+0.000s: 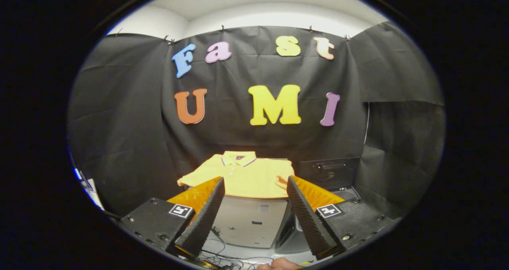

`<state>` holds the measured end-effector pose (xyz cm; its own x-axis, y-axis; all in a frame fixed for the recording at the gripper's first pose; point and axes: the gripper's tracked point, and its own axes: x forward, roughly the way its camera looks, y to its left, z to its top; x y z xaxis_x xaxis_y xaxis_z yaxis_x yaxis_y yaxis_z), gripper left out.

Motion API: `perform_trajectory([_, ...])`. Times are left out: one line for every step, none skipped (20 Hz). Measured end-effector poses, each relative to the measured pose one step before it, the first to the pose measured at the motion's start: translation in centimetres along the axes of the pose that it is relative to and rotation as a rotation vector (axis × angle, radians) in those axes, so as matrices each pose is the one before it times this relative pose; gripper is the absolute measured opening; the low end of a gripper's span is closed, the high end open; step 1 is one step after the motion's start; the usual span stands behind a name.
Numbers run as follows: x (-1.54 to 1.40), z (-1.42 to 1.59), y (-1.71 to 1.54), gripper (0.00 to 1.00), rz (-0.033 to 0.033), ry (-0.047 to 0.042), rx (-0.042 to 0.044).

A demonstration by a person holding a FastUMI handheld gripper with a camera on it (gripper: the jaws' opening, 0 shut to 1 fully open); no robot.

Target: Put the clothes into the washing machine and then close the washing machine lid.

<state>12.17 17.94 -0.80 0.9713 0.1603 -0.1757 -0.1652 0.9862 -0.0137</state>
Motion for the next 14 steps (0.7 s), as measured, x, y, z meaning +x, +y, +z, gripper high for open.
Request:
perform_trajectory([0.879, 0.189, 0.497, 0.99, 0.01560, 0.00870, -0.00671])
perform_trajectory([0.989, 0.079, 0.415, 0.99, 0.01355, 0.01124, -0.00238])
perform_trajectory([0.910, 0.173, 0.468, 0.99, 0.02034, 0.00957, -0.00063])
perform_trajectory([0.871, 0.159, 0.505, 0.99, 0.01827, 0.01132, -0.00147])
perform_trajectory([0.950, 0.199, 0.374, 0.99, 0.02539, 0.00841, -0.00352])
perform_trajectory([1.144, 0.232, 0.348, 0.99, 0.02304, 0.00516, -0.00291])
perform_trajectory([1.145, 0.258, 0.226, 0.99, 0.02313, 0.00688, -0.00420])
perform_trajectory([1.252, 0.239, 0.101, 0.99, 0.01665, 0.01333, -0.00295])
perform_trajectory([1.388, 0.225, 0.044, 0.99, 0.01839, 0.01394, 0.00086])
perform_trajectory([1.507, 0.028, 0.009, 0.99, 0.01680, 0.02523, -0.00073])
perform_trajectory([1.430, 0.168, 0.130, 0.99, 0.02079, 0.02361, 0.00010])
perform_trajectory([1.385, 0.082, 0.238, 0.99, 0.01581, 0.02800, 0.00105])
perform_trajectory([1.308, -0.003, 0.084, 0.99, 0.01503, 0.03797, -0.00306])
perform_trajectory([1.400, -0.311, 0.137, 0.99, 0.01762, 0.04825, -0.00518])
